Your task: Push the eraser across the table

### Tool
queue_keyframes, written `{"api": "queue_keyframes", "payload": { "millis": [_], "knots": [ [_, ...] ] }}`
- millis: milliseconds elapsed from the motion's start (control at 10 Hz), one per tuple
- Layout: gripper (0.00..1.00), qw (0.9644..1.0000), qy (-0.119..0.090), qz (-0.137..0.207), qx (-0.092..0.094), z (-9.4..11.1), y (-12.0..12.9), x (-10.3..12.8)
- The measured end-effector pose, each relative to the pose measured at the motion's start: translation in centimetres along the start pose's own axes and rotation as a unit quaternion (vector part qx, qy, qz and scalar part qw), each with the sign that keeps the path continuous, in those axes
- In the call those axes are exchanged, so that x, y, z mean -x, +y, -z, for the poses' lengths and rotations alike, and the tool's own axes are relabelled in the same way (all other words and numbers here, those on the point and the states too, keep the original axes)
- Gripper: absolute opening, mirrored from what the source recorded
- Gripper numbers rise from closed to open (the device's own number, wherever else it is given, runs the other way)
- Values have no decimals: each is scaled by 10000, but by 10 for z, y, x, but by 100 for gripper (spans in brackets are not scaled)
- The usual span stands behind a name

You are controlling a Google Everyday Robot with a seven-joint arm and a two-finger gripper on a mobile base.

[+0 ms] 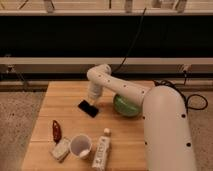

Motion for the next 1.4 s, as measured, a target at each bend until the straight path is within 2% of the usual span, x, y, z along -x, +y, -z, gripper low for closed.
{"api": "queue_keyframes", "payload": {
  "millis": [900,1400],
  "knots": [
    [2,9993,-73,357,29,-7,-5,12],
    [2,9983,-109,566,55,-12,-8,25]
  ]
}}
